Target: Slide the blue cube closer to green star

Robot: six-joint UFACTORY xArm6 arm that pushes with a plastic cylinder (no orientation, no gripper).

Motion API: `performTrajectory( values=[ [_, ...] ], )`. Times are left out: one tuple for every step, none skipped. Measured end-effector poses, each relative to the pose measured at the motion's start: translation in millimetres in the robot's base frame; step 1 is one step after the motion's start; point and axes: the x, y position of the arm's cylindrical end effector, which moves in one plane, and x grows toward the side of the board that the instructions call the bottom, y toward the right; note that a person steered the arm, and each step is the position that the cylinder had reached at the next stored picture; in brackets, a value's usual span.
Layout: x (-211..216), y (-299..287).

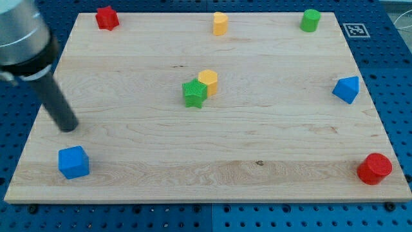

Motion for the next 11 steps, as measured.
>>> performTrajectory(
  values=[
    [39, -34],
    [69, -41],
    [78, -31],
    [78, -6],
    [77, 32],
    [73, 66],
    [50, 102],
    [10, 142],
    [-25, 183],
    [-40, 212],
    [-41, 228]
  ],
)
